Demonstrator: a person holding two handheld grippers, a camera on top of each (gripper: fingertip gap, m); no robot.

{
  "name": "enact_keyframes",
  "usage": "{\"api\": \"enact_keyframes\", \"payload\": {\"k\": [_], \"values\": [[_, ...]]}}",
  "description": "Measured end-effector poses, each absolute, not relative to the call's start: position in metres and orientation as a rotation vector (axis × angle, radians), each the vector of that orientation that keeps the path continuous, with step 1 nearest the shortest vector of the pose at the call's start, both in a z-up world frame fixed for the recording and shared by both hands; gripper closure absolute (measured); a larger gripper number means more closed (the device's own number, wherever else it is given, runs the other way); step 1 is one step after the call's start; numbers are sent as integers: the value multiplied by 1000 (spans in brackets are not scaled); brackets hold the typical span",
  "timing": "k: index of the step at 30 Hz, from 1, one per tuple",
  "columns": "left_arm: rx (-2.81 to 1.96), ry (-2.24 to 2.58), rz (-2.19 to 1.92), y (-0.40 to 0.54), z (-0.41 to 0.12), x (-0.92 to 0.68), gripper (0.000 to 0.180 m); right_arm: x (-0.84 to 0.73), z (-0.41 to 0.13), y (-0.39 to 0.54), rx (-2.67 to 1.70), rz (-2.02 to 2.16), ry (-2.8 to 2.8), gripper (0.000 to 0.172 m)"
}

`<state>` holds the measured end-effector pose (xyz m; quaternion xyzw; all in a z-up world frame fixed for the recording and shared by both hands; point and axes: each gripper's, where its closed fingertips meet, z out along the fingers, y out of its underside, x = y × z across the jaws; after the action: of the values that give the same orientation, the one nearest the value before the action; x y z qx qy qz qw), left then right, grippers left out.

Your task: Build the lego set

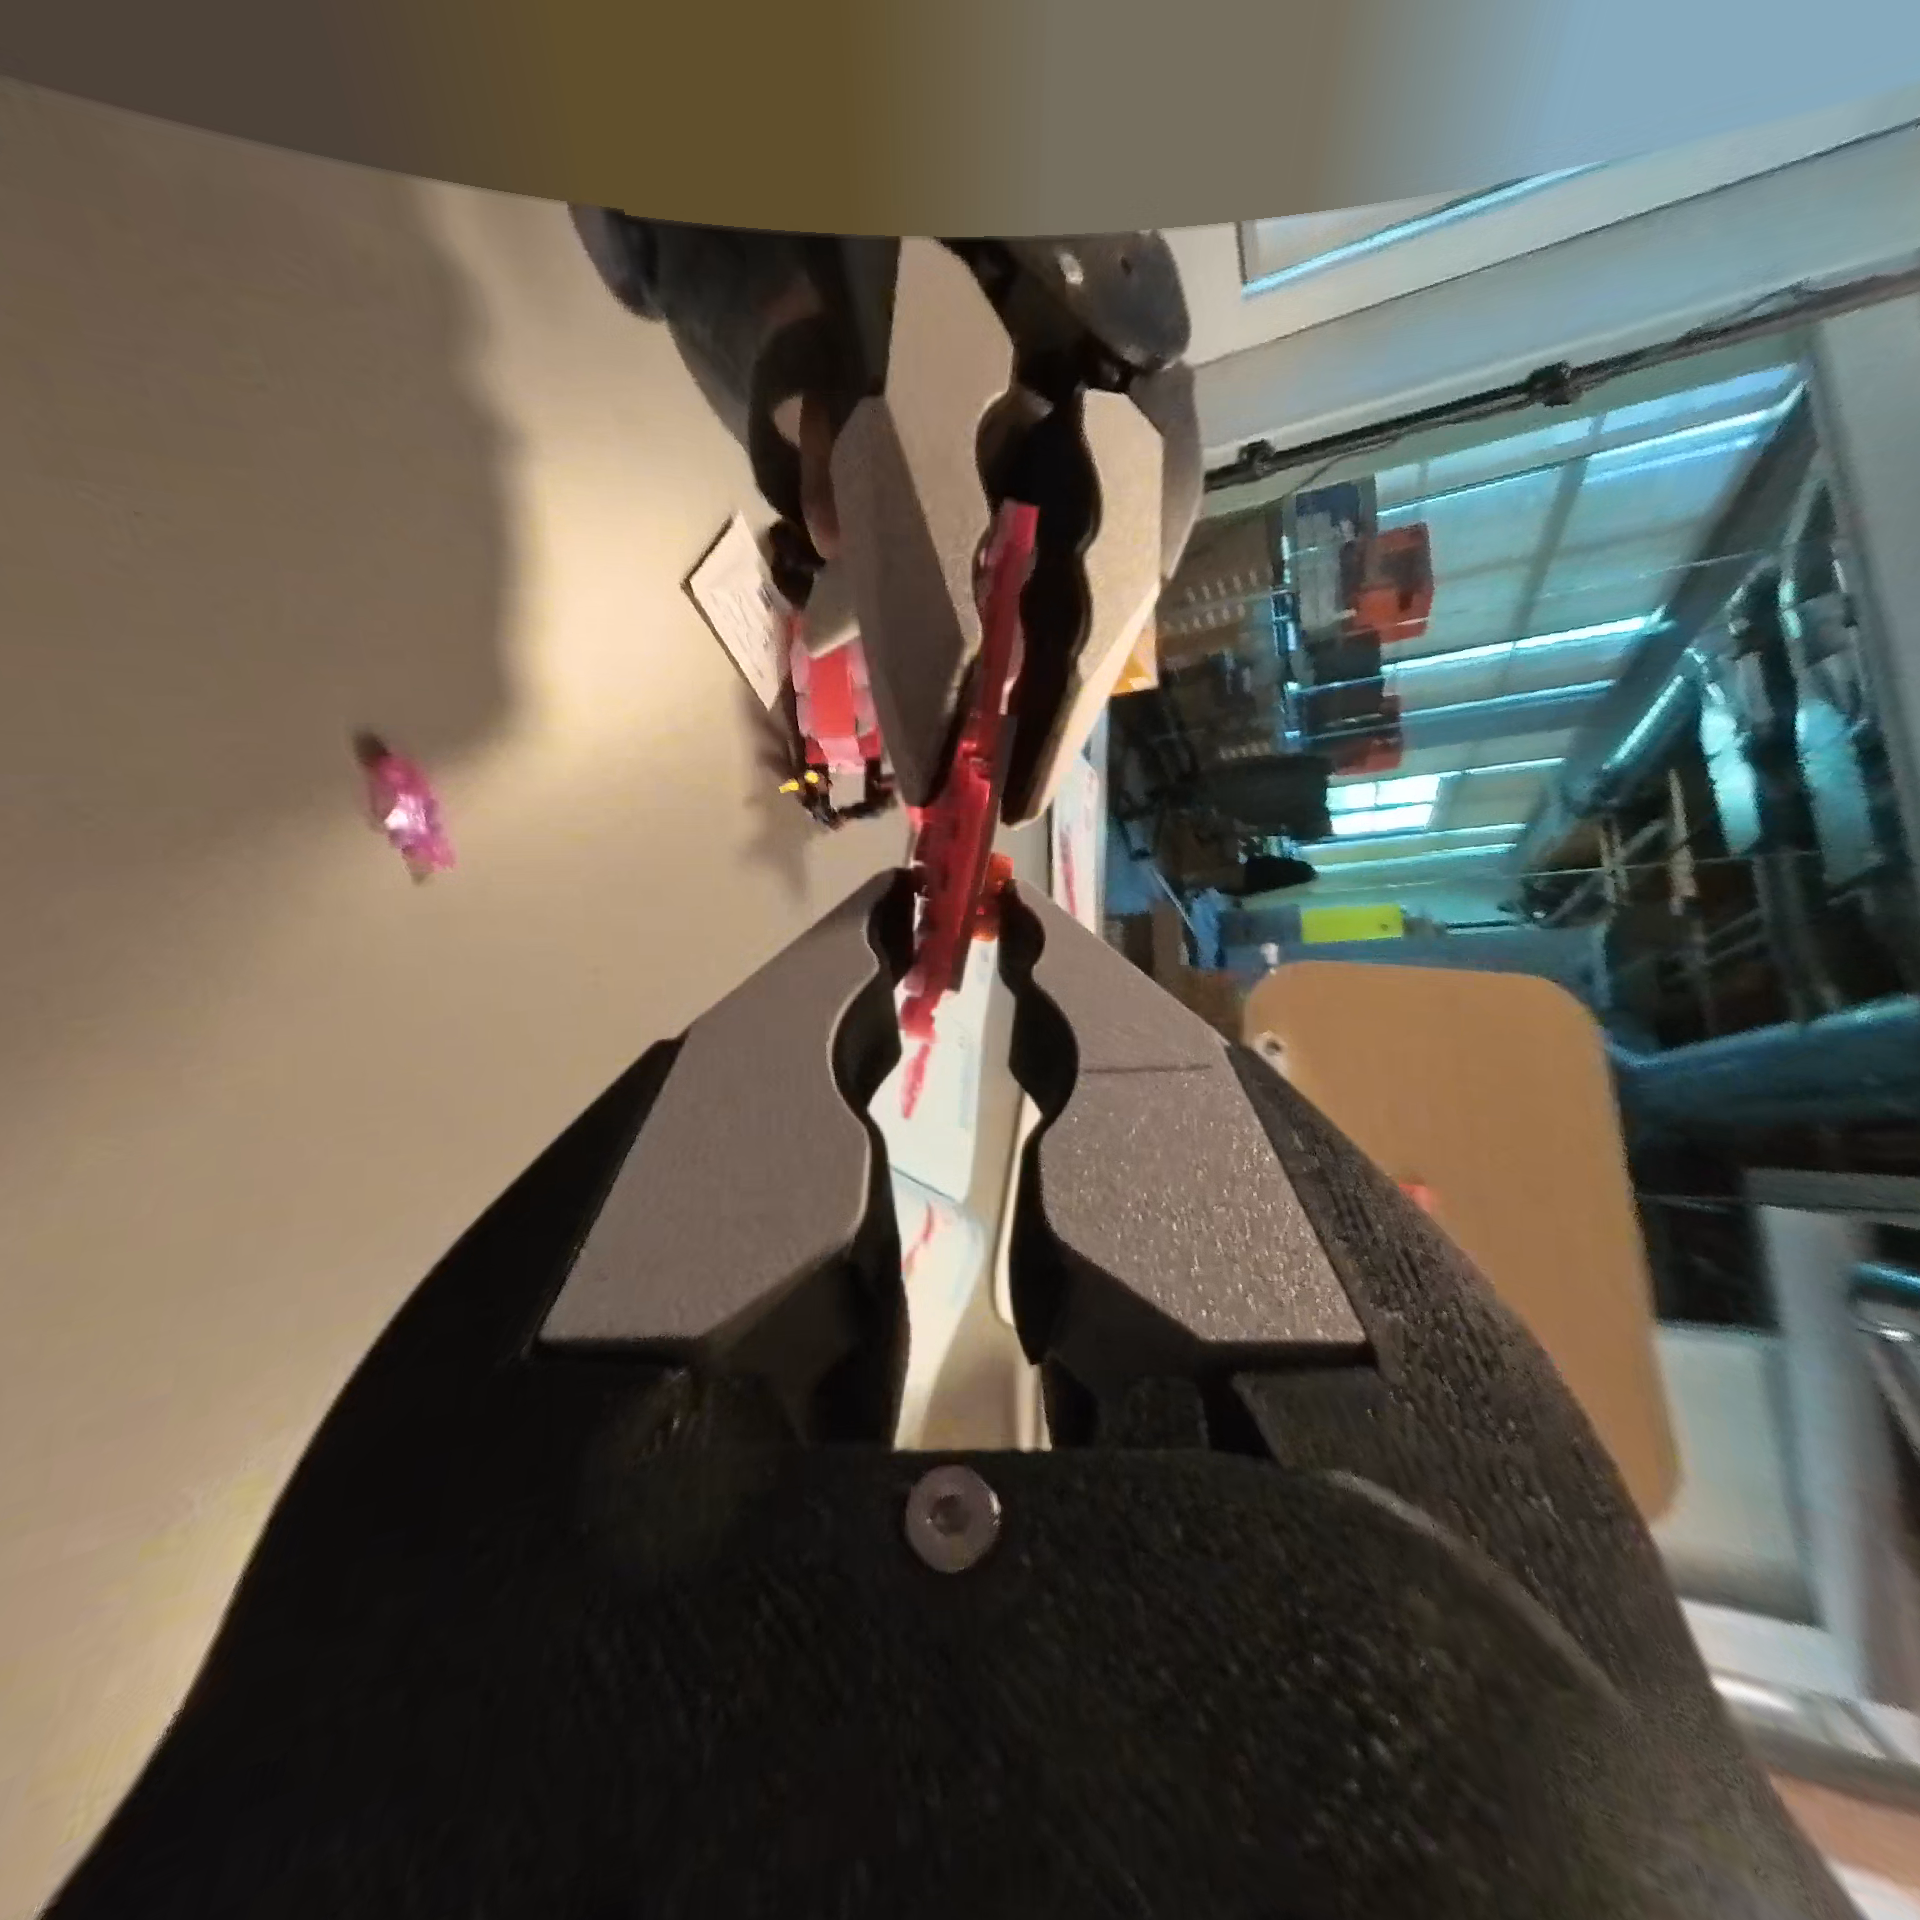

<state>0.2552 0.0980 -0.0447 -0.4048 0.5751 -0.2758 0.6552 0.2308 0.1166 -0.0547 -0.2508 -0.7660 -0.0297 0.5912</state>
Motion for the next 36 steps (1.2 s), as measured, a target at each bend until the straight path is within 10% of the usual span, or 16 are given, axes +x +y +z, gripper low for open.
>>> {"api": "enact_keyframes", "payload": {"k": [10,18,36], "values": [[-905,1285,-580,102,-41,252,170,230,-49,119,-562,-180,-1755,159],[-806,1377,204,138,-67,252,169,234,-66,144,-575,-400,-1807,159],[-867,1375,209,145,-68,251,170,233,-64,147,-411,-568,-1811,159]]}}
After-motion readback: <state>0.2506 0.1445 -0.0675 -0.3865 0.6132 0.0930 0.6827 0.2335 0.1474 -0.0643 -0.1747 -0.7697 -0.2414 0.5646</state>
